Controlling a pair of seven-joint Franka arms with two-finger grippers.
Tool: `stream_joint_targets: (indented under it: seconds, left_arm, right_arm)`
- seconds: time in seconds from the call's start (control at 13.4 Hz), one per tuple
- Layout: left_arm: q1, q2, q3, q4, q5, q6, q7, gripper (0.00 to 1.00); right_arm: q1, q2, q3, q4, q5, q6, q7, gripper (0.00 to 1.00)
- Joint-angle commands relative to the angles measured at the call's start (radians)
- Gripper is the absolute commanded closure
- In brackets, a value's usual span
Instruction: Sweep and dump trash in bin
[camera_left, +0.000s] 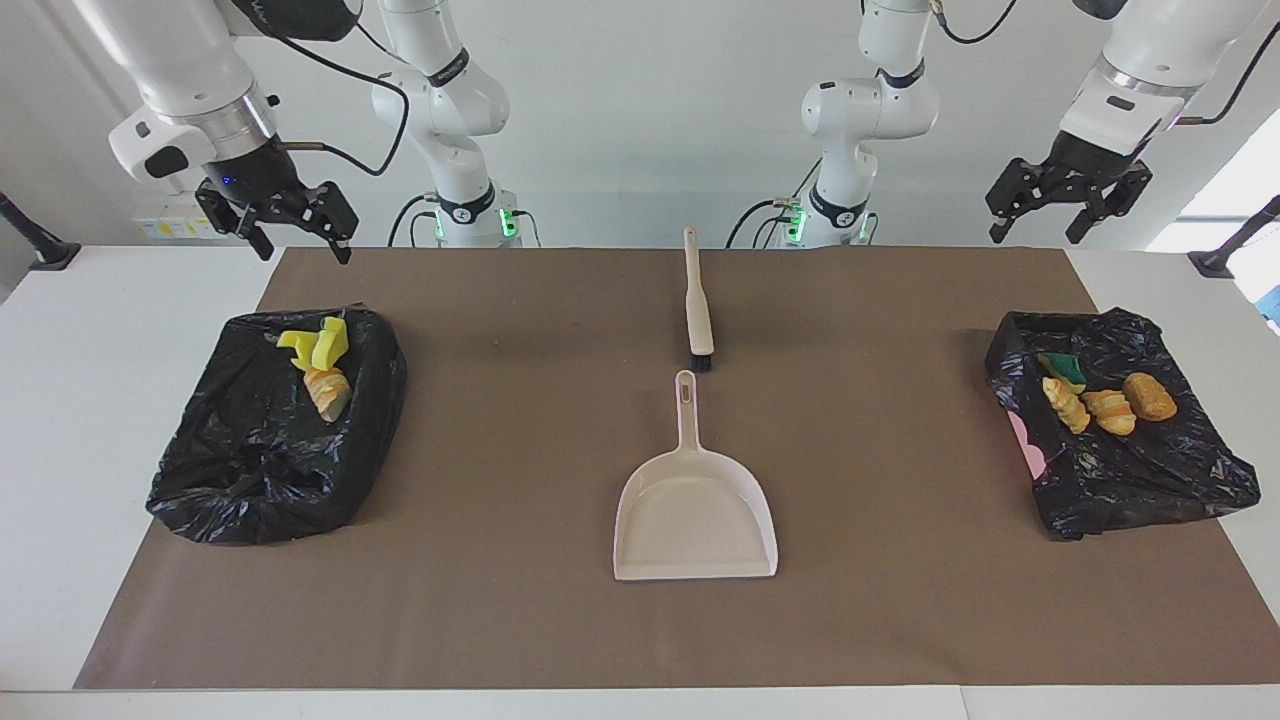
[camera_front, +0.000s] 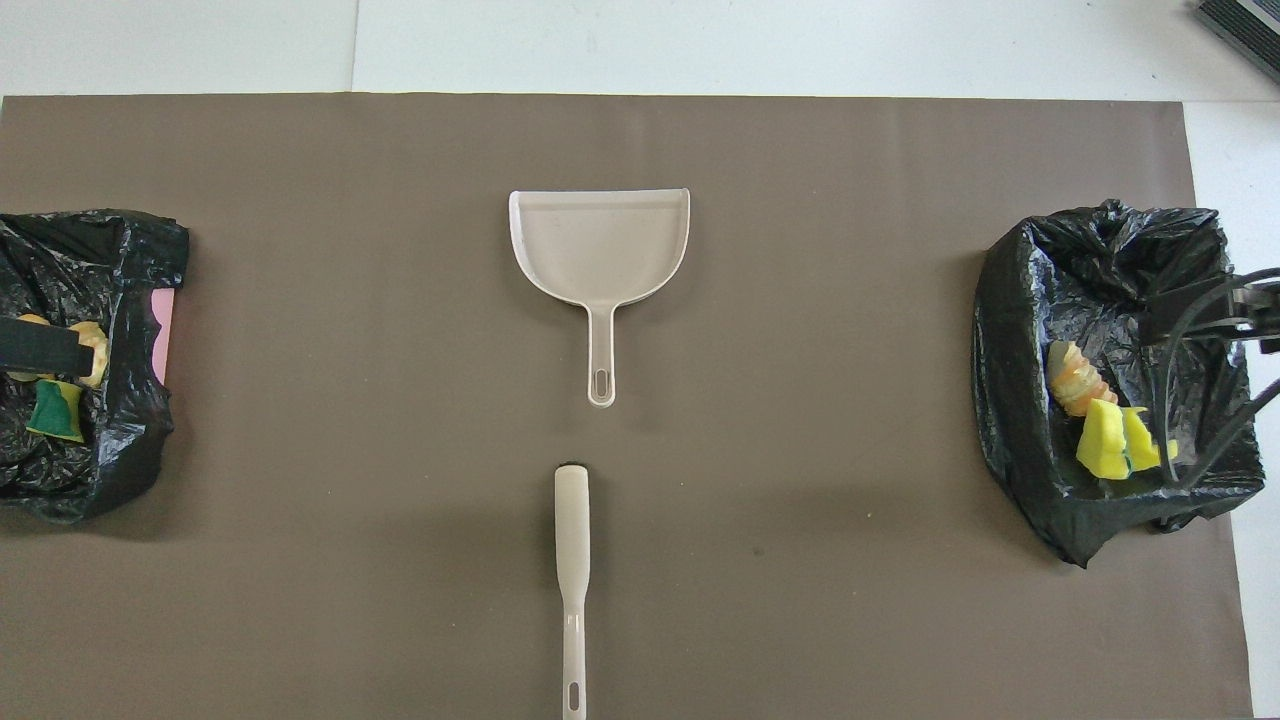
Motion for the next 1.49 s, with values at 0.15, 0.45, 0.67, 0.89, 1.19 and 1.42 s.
stream_joint_targets:
  seconds: [0.15, 0.45, 0.67, 0.89, 1.19, 1.42]
  left_arm:
    - [0.009, -0.007, -0.005, 0.005, 0.003, -0.021, -0.005, 0.0]
    - [0.029, -0.005, -0.009, 0.004, 0.001, -0.012, 0.005, 0.0]
    - [0.03, -0.005, -0.015, 0.001, 0.0, -0.009, 0.006, 0.0]
    - [0.03, -0.004, -0.02, 0.002, -0.003, -0.009, 0.006, 0.0]
    - [0.104, -0.002, -0.093, 0.002, -0.005, -0.009, 0.006, 0.0]
    - [0.116, -0.005, -0.117, 0.002, -0.005, -0.01, 0.005, 0.0]
  right_arm:
    - [-0.004, -0.025, 0.006, -0.028, -0.013, 0.005, 0.003, 0.0]
    - [-0.004, -0.025, 0.006, -0.028, -0.013, 0.006, 0.003, 0.0]
    - [-0.002, -0.025, 0.006, -0.027, -0.013, 0.008, 0.004, 0.0]
    - [-0.004, -0.025, 0.004, -0.025, -0.033, 0.006, 0.004, 0.0]
    - [-0.01, -0.025, 0.004, -0.025, -0.033, 0.005, 0.003, 0.0]
    - [-0.013, -0.026, 0.003, -0.017, -0.033, -0.032, 0.003, 0.0]
